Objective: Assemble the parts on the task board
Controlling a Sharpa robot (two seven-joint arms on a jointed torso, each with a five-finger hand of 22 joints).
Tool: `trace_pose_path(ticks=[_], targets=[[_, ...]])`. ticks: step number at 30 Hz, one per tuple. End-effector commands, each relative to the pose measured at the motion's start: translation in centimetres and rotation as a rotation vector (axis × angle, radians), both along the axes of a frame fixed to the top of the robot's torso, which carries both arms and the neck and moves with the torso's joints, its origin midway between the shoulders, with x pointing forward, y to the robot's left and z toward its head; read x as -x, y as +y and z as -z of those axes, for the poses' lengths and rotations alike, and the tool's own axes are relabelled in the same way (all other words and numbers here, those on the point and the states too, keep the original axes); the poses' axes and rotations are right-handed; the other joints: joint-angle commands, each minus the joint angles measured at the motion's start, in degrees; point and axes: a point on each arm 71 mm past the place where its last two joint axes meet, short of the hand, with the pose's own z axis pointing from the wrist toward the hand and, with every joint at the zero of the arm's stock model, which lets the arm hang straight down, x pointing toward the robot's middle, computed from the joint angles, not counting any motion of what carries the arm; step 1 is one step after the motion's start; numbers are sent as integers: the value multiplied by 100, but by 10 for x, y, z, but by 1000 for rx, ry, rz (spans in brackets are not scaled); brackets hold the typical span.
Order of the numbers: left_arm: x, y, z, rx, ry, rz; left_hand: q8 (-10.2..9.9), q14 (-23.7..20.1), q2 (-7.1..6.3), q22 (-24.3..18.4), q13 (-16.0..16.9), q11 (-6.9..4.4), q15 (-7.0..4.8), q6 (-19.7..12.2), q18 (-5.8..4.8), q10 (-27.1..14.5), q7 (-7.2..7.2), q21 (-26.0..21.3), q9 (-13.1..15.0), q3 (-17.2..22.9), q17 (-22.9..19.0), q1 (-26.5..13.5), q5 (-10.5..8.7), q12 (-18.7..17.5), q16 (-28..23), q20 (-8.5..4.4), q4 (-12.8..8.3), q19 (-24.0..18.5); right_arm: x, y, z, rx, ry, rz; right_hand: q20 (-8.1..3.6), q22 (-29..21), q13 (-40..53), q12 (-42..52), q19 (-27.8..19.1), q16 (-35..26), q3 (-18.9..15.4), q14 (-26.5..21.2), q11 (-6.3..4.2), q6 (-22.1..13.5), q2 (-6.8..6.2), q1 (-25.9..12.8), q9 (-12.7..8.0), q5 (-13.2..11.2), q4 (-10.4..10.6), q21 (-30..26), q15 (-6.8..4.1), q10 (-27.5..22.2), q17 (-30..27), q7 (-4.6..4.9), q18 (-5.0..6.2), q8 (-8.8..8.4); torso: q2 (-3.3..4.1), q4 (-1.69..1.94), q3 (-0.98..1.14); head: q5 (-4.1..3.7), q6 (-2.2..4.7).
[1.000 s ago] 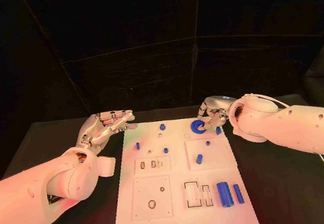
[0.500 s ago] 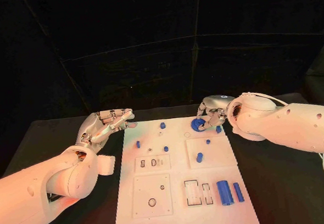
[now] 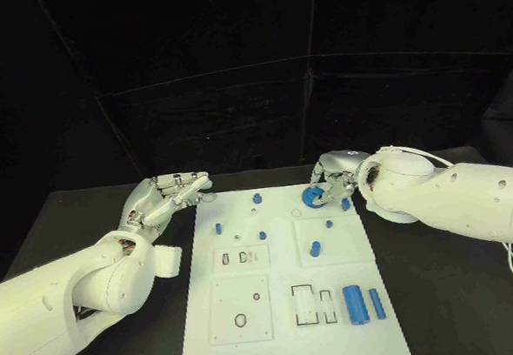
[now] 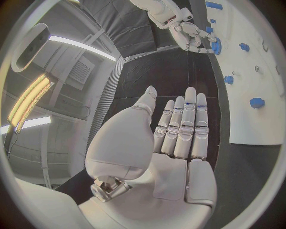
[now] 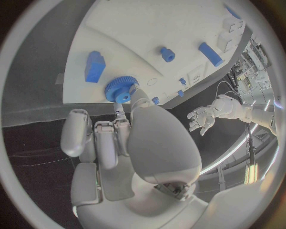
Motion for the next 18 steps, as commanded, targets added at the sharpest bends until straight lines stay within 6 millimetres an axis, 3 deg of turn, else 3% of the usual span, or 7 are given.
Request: trace_pose_path(ticks=[1,9,18], targets=[[0,-1,-1,2,-6,13,-39,-36,56,-11,-10,28,-2,0,32,-25,32,-33,-9,-3,9,10,6,-32,-30,10,-34,15,1,1,1,4,-20,12,-19,39,594,36,63,31,158,425,-61,113,152,-3,3,107,-11,43,-28,86,678,-29,-58,35,-3,-1,1,-4,2],[0,-1,-1,2,-4,14,-42,-36,62,-13,-10,28,-2,0,32,-26,32,-36,-9,-2,10,12,6,-35,-34,11,-38,15,9,9,-6,-34,-83,-2,-56,139,683,100,127,49,432,435,-105,289,132,-77,-17,429,-48,92,-67,149,731,-77,-78,-28,-6,6,-8,9,10],[2,-1,-2,3,-2,16,-42,-36,62,-13,-10,28,-2,0,32,-26,32,-36,-9,-2,10,12,6,-35,-34,11,-38,15,29,40,-18,-61,-165,-71,-71,215,713,119,173,59,557,441,-119,368,47,-202,-24,397,-41,126,-80,175,762,-91,-95,-94,-12,11,-23,22,48]])
